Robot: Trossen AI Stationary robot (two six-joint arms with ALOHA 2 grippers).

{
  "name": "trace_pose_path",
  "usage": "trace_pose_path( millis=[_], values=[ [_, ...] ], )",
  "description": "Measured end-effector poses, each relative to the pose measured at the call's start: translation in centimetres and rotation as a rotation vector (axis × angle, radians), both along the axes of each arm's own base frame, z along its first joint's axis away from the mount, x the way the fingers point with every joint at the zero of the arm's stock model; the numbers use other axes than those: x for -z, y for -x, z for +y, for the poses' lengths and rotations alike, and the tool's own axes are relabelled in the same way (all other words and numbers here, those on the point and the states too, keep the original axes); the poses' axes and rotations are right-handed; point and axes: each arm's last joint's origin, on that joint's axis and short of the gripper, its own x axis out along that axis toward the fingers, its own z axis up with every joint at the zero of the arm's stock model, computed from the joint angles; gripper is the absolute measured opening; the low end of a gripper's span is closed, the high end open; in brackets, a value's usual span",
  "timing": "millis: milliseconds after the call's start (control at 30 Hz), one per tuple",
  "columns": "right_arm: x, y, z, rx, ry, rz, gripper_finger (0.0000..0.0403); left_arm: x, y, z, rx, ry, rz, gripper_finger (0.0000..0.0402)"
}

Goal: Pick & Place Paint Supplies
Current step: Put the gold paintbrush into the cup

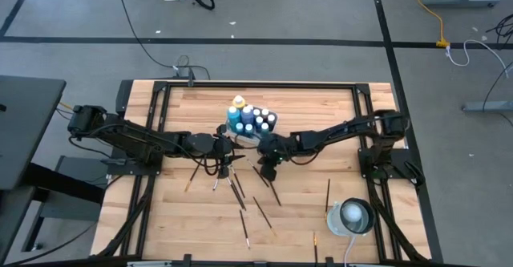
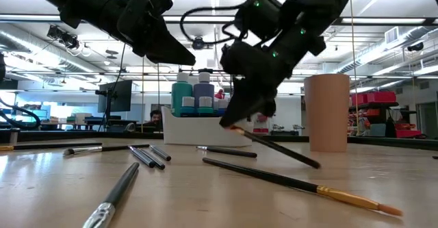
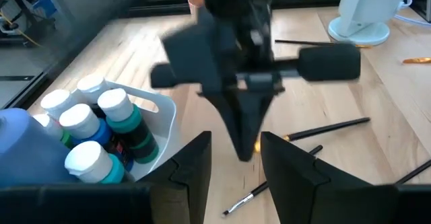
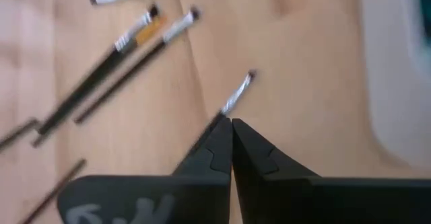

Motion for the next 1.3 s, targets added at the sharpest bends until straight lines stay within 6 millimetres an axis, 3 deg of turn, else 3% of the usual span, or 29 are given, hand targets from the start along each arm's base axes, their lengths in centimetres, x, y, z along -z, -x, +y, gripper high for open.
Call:
trace_pose_path(
  millis=[267, 600, 1033, 1300],
  values=[
    [-4.5, 1.0, 0.0, -0.032, 0.042, -0.118, 0.0001, 0.0, 0.0, 0.0, 0.0, 0.0, 0.0, 0.0138],
    [-11.5, 4.4, 1.4, -0.056, 0.209, -0.272, 0.0, 0.0, 0.0, 0.0, 0.0, 0.0, 0.001, 0.0138],
    [-18.8, 12.2, 1.2, 0.133, 0.56, -0.325, 0.0, 0.0, 0.0, 0.0, -0.001, 0.0, 0.004, 0.0138],
    [-21.8, 18.1, 0.4, 0.21, 0.621, -0.369, 0.0, -0.2, -0.1, 0.0, 0.008, -0.018, -0.021, 0.0138]
  ],
)
